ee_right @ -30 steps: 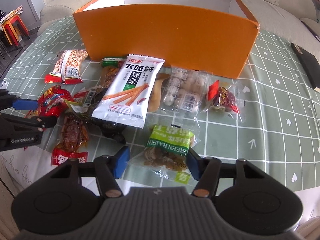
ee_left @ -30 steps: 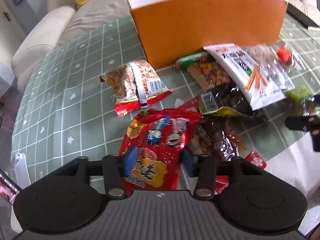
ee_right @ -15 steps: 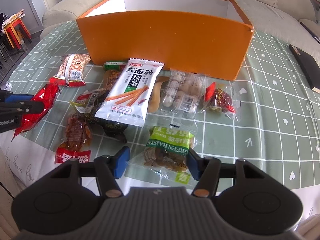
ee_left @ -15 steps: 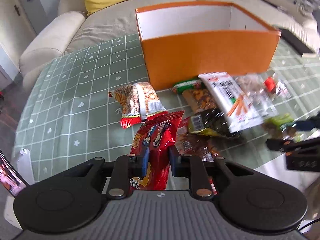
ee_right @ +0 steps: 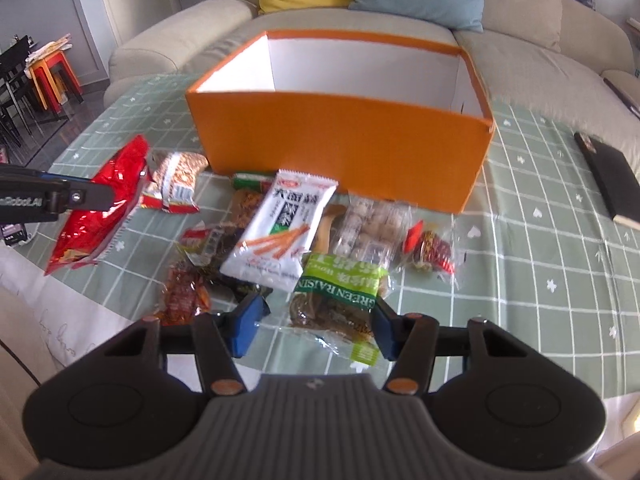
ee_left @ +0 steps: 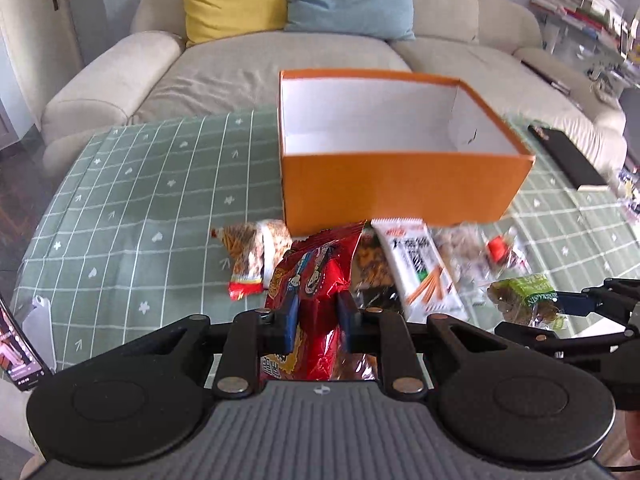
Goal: Organize snacks
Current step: 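Lift the red chip bag with the left gripper while the right gripper carries the raisin pack to the box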
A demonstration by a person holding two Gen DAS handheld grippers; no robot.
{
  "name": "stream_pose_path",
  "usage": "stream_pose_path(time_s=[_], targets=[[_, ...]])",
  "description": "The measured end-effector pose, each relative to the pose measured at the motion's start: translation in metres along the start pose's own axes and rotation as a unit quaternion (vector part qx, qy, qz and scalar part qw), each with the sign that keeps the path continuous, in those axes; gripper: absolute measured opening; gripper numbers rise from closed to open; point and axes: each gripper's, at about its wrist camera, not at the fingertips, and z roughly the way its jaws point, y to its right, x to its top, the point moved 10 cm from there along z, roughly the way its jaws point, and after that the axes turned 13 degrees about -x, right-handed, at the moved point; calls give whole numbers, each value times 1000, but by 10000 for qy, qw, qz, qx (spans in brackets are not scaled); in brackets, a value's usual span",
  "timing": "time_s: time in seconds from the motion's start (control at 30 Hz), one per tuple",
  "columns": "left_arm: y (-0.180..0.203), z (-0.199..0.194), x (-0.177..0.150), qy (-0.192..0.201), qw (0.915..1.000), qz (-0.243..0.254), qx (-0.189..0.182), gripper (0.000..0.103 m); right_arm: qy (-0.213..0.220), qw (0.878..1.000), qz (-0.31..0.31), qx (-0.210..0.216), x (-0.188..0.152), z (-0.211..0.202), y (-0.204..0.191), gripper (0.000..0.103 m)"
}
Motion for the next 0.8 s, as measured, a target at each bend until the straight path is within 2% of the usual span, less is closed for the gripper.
stream_pose_path(time_s=[0.4, 0.57, 0.8], targets=[[20, -6, 52, 439, 9985, 275, -190, 18, 714, 9971, -208, 160, 65, -31, 4, 54], [19, -6, 77, 657, 9971, 288, -263, 18, 1014, 9943, -287, 178, 99, -38, 1, 54], [10, 2, 115, 820, 9959, 217, -320, 18, 1226, 9915, -327, 293, 145, -32, -3, 54]])
